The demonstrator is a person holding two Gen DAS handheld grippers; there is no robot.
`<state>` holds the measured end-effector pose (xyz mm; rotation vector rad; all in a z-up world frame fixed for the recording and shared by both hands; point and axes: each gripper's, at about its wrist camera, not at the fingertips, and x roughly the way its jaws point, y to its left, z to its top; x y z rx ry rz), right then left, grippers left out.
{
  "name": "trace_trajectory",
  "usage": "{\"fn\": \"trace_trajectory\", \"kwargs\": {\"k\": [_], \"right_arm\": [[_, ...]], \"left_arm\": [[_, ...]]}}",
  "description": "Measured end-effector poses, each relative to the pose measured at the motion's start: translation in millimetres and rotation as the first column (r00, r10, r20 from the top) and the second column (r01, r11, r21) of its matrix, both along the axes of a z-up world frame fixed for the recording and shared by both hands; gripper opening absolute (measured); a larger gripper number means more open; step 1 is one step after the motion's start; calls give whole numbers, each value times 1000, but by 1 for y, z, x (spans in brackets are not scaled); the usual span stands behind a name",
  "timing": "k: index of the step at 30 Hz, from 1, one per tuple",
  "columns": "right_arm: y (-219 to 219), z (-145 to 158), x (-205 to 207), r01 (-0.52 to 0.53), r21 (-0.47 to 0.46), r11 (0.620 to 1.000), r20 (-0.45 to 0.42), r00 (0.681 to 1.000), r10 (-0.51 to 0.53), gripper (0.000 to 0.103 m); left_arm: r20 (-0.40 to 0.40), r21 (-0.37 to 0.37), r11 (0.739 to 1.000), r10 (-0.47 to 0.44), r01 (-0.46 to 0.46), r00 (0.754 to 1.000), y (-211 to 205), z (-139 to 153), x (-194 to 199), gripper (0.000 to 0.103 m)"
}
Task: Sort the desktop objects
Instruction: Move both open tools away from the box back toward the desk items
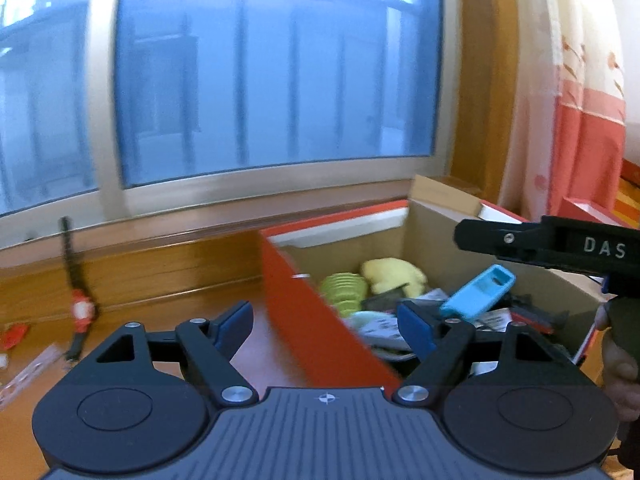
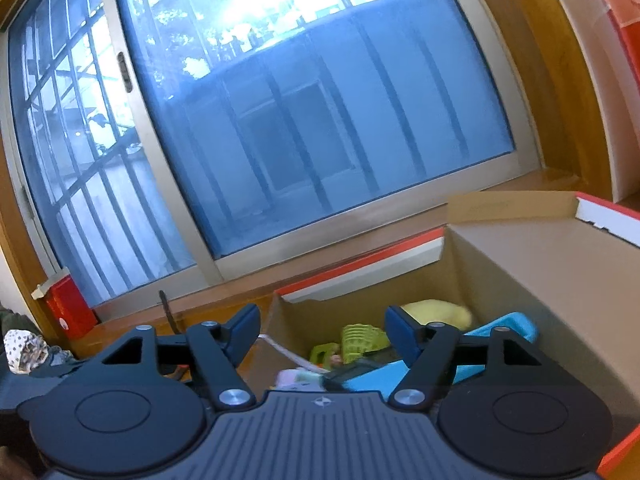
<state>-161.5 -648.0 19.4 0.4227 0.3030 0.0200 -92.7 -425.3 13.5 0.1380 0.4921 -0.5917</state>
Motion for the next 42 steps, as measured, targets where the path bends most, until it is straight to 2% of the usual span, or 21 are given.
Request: {"fn": "trace_trajectory", "kwargs": {"k": [6, 13, 21, 28, 35, 38, 42], "right_arm": [[62, 11, 6, -35, -28, 999, 21, 999, 35, 72], [171, 4, 13, -134, -18, 991, -21, 991, 133, 75], [287, -1, 23, -275, -75, 959, -46, 961, 272, 78], [346, 9, 53, -404, -116, 908, -31, 915, 403, 80], [390, 2, 105, -497, -73, 865, -34, 868, 496, 80], [404, -2, 115, -516, -78, 853, -61, 857, 512, 80], [420, -4, 122, -507, -90, 857, -88, 862, 500, 80]], "left_arm": [[-17, -3, 997, 79, -79, 997, 76, 0, -4, 80], [-36, 11, 984, 179, -179, 983, 187, -1, -10, 81], [-65, 25, 953, 303, -302, 951, 291, -7, -11, 81], [-60, 29, 912, 410, -408, 910, 341, -12, 8, 82], [-56, 81, 865, 501, -496, 864, 379, -16, 42, 82], [-66, 83, 857, 514, -509, 855, 396, -21, 56, 82], [-65, 94, 870, 491, -484, 869, 418, -29, 82, 82]]}}
